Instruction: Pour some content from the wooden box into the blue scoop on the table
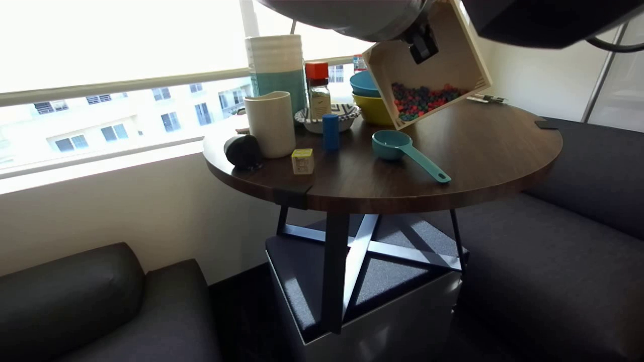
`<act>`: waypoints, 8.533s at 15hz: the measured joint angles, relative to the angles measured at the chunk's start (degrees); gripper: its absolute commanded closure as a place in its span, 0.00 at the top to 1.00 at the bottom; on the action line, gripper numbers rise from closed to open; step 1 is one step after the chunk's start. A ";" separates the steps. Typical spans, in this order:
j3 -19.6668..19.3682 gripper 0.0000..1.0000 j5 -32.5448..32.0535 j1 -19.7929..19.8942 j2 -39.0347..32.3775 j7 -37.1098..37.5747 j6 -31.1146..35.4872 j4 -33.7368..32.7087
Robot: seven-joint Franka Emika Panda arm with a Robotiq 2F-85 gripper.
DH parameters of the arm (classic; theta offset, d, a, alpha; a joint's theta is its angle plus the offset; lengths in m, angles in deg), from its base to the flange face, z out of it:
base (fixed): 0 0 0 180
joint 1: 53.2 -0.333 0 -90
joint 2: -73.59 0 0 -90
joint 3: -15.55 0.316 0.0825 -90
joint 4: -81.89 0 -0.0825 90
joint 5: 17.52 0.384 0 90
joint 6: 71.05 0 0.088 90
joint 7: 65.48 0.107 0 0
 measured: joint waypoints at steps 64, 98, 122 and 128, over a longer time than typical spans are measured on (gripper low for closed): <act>-0.80 0.01 -0.18 -0.82 0.77 -0.36 -1.66 0.52; -10.03 0.01 35.00 6.93 16.81 21.84 10.77 6.87; -16.15 0.01 54.70 18.60 34.03 29.24 32.39 24.18; -17.62 0.01 58.90 20.20 34.78 26.47 36.73 26.20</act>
